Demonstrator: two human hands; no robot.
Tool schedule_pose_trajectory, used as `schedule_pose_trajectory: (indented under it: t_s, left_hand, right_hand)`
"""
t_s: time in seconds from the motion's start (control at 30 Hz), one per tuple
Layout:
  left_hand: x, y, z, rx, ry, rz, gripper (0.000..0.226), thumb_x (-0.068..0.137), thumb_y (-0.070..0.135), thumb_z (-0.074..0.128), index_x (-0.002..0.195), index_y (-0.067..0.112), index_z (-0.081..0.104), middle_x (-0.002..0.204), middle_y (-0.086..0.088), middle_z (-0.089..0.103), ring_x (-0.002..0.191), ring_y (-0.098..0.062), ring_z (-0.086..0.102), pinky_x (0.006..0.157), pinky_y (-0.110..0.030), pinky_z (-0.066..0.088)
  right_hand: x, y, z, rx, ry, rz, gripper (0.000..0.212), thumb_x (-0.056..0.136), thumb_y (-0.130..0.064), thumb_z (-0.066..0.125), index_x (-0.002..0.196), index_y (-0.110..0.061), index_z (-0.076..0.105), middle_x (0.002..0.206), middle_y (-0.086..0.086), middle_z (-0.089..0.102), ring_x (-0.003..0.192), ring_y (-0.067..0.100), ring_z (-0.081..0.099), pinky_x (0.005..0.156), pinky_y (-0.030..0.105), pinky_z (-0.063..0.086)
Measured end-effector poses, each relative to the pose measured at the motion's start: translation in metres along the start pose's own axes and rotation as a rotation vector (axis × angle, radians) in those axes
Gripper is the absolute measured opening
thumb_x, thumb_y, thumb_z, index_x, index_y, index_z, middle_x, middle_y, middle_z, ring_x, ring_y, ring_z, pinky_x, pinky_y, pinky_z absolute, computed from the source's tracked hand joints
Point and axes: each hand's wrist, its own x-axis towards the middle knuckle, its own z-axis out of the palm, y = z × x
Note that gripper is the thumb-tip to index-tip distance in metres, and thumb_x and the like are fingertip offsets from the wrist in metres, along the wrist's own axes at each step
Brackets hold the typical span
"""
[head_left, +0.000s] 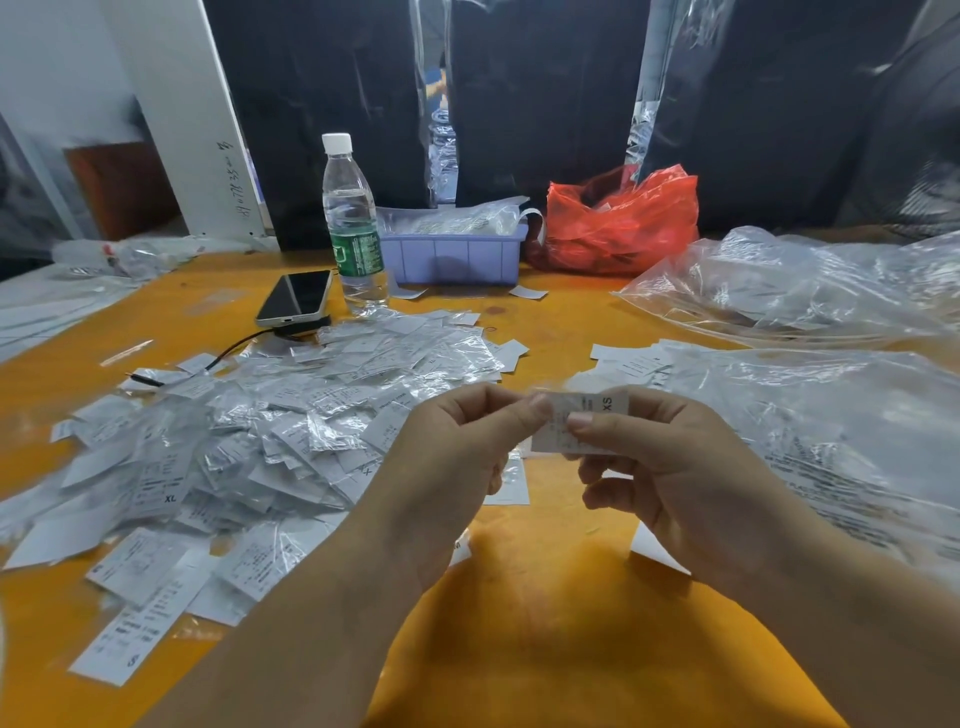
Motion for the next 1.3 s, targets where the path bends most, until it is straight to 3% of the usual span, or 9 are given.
schedule_pose_trajectory:
  t_s: [0.2, 0.43, 0.53, 0.67, 0.8, 0.93, 1.1, 1.2, 1.3]
  left_hand:
    - [0.000, -0.003, 0.002, 0.173, -0.006, 0.055, 0.018, 0.090, 0.029, 0.066, 0.087, 0.011, 0.071, 0.053, 0.018, 0.055, 0.052, 0.002, 0.050, 0.056, -0.013, 0.039]
    - [0.001, -0.006, 0.002, 0.292, 0.002, 0.087, 0.021, 0.100, 0.023, 0.051, 0.090, 0.017, 0.068, 0.062, 0.009, 0.064, 0.058, -0.004, 0.057, 0.054, -0.019, 0.046]
    - [0.003, -0.007, -0.003, 0.376, 0.042, 0.143, 0.013, 0.095, 0.021, 0.060, 0.086, 0.017, 0.067, 0.064, 0.006, 0.065, 0.055, -0.005, 0.056, 0.051, -0.020, 0.045]
    - [0.009, -0.010, -0.014, 0.773, 0.165, 0.263, 0.013, 0.094, 0.029, 0.061, 0.081, 0.030, 0.062, 0.068, 0.009, 0.065, 0.063, -0.006, 0.060, 0.051, -0.026, 0.053]
    - [0.018, -0.010, -0.031, 0.923, 0.322, 0.269, 0.003, 0.092, 0.030, 0.062, 0.091, 0.032, 0.060, 0.060, 0.009, 0.056, 0.056, -0.007, 0.054, 0.048, -0.023, 0.038]
    - [0.023, -0.014, -0.040, 1.074, 0.411, 0.205, 0.031, 0.089, 0.032, 0.064, 0.119, 0.029, 0.056, 0.087, 0.005, 0.059, 0.079, -0.014, 0.057, 0.058, -0.027, 0.045]
    - [0.022, -0.012, -0.040, 1.259, 0.494, 0.217, 0.053, 0.084, 0.036, 0.068, 0.132, 0.025, 0.049, 0.124, -0.001, 0.047, 0.118, -0.022, 0.042, 0.088, -0.034, 0.041]
    - [0.018, -0.010, -0.031, 1.228, 0.430, 0.302, 0.040, 0.084, 0.029, 0.069, 0.122, 0.027, 0.056, 0.107, 0.006, 0.050, 0.105, -0.018, 0.050, 0.081, -0.028, 0.041]
    - [0.012, -0.012, -0.019, 1.181, 0.259, 0.210, 0.023, 0.087, 0.028, 0.065, 0.109, 0.031, 0.061, 0.084, 0.015, 0.055, 0.083, -0.011, 0.058, 0.070, -0.030, 0.051]
  right_hand:
    - [0.000, 0.002, 0.002, -0.022, -0.003, -0.027, 0.023, 0.058, -0.026, 0.077, 0.080, -0.017, 0.078, 0.071, 0.006, 0.068, 0.059, 0.014, 0.059, 0.053, 0.026, 0.052]
    - [0.000, 0.000, 0.001, -0.111, 0.089, -0.051, 0.020, 0.083, 0.007, 0.066, 0.083, -0.011, 0.076, 0.070, 0.005, 0.069, 0.056, 0.017, 0.060, 0.052, 0.028, 0.055]
    - [0.000, -0.001, 0.001, -0.181, 0.107, -0.058, 0.020, 0.083, 0.005, 0.068, 0.090, -0.013, 0.074, 0.071, 0.007, 0.070, 0.057, 0.017, 0.060, 0.055, 0.030, 0.057]
    - [0.000, 0.001, 0.001, -0.405, 0.120, -0.100, 0.024, 0.084, 0.000, 0.067, 0.099, -0.019, 0.069, 0.074, 0.004, 0.073, 0.058, 0.016, 0.061, 0.061, 0.036, 0.059]
    - [0.000, 0.003, -0.002, -0.594, 0.156, -0.211, 0.024, 0.085, -0.011, 0.069, 0.100, -0.029, 0.067, 0.075, -0.005, 0.071, 0.065, 0.019, 0.067, 0.064, 0.038, 0.060]
    - [0.004, 0.004, -0.007, -0.672, 0.171, -0.216, 0.014, 0.085, -0.013, 0.069, 0.091, -0.026, 0.069, 0.073, -0.004, 0.070, 0.066, 0.015, 0.065, 0.068, 0.038, 0.059]
    - [0.005, 0.003, -0.016, -1.038, 0.201, -0.230, 0.011, 0.087, -0.021, 0.065, 0.093, -0.030, 0.068, 0.084, -0.012, 0.064, 0.075, 0.003, 0.058, 0.063, 0.020, 0.047]
    - [0.006, 0.001, -0.021, -1.304, 0.210, -0.211, 0.021, 0.090, -0.023, 0.062, 0.109, -0.030, 0.066, 0.096, -0.015, 0.055, 0.087, 0.002, 0.047, 0.072, 0.021, 0.040]
    - [0.008, -0.001, -0.027, -1.422, 0.220, -0.143, 0.034, 0.091, -0.019, 0.059, 0.124, -0.029, 0.059, 0.114, -0.010, 0.053, 0.110, 0.009, 0.045, 0.086, 0.025, 0.040]
